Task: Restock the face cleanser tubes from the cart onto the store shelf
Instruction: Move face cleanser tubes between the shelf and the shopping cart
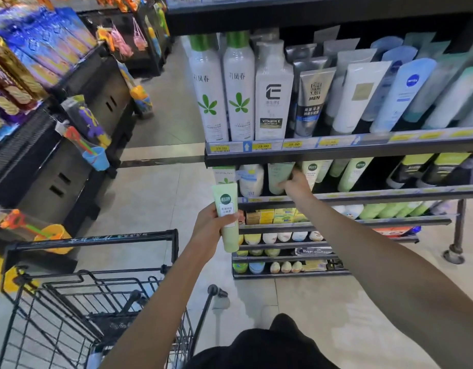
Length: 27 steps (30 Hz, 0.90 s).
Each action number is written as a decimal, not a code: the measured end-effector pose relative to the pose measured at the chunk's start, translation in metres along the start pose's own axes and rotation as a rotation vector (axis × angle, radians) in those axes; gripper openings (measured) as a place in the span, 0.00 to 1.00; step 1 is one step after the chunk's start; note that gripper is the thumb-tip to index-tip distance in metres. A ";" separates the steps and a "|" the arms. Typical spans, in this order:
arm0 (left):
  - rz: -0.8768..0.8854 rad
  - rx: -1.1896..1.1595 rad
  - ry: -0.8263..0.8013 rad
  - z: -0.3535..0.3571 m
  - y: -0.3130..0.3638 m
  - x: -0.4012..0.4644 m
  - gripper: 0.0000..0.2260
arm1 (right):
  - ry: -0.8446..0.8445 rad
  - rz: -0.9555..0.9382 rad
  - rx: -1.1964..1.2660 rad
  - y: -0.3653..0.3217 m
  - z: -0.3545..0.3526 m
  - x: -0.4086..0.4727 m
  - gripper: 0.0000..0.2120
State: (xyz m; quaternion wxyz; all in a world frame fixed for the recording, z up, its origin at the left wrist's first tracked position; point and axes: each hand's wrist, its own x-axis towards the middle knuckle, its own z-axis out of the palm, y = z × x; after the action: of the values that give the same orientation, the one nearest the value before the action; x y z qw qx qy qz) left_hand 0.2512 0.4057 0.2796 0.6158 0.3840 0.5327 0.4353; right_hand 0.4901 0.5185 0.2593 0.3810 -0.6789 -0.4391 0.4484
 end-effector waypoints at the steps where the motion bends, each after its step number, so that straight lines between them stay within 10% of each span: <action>1: -0.003 0.005 0.002 0.002 0.000 0.000 0.14 | -0.003 0.011 0.007 0.000 0.000 0.001 0.26; 27: 0.005 0.042 0.029 0.109 -0.009 -0.020 0.16 | -0.009 -0.219 -0.302 0.028 -0.088 -0.097 0.25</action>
State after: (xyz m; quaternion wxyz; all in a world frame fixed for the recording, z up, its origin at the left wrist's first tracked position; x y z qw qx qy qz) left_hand 0.3591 0.3832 0.2926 0.5986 0.3919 0.5497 0.4311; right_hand 0.5598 0.4073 0.2875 0.3191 -0.6746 -0.5745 0.3362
